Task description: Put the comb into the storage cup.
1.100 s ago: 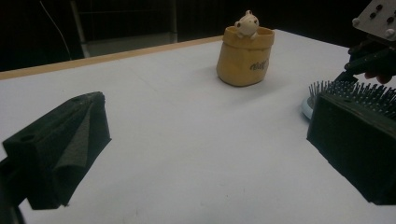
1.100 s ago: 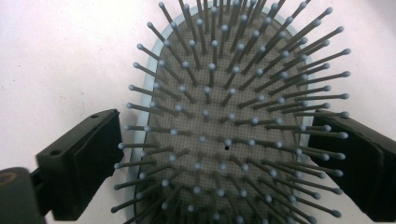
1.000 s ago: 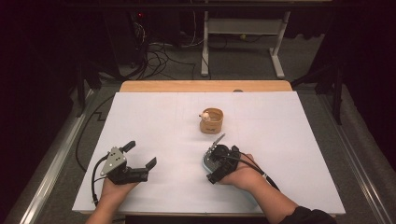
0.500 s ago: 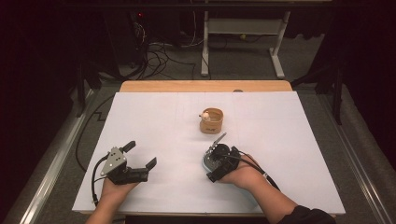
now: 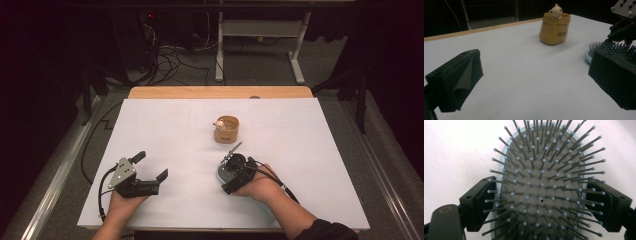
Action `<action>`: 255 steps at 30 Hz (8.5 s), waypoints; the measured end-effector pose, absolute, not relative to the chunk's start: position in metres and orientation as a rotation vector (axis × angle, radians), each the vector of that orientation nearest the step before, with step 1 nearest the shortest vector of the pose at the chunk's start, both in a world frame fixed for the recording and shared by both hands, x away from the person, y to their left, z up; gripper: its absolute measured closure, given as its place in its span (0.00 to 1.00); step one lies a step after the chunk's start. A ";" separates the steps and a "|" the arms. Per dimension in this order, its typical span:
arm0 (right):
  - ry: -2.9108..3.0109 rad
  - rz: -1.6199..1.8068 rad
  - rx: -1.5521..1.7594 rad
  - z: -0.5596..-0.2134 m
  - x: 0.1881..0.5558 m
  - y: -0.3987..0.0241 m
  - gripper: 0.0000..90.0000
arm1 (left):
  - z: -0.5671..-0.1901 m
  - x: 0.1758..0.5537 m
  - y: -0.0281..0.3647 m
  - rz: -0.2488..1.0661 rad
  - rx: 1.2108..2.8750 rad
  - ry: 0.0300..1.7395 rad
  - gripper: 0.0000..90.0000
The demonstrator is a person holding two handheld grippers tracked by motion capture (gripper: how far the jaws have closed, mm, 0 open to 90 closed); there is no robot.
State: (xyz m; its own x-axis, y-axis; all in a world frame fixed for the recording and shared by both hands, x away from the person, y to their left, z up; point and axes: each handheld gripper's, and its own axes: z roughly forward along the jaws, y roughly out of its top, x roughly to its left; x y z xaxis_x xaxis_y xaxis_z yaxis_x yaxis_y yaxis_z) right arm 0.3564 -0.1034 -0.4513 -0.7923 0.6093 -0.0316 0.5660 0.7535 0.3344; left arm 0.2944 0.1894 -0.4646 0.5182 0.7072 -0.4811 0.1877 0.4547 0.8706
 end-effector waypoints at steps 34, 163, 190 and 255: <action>2.819 0.416 0.961 -0.448 0.354 -0.104 0.21 | -0.464 0.294 0.190 0.403 1.080 1.007 0.00; 1.807 1.535 0.884 -0.386 0.307 -0.209 0.23 | -0.451 0.307 0.160 0.355 1.170 1.024 0.00; 1.761 1.526 0.873 -0.380 0.302 -0.209 0.23 | -0.435 0.349 0.095 0.260 1.181 0.927 0.00; 1.817 1.502 0.712 -0.399 0.310 -0.130 0.23 | -0.388 0.300 0.089 0.173 1.159 0.832 0.00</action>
State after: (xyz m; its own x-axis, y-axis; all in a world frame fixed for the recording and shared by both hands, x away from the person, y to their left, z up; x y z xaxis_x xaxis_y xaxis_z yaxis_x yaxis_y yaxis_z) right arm 0.3102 -0.1298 -0.3992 -0.6295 0.7624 -0.1500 -0.0035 0.1902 0.9817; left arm 0.2995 0.0887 -0.3878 0.6972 0.5238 -0.4895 0.2851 0.4238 0.8597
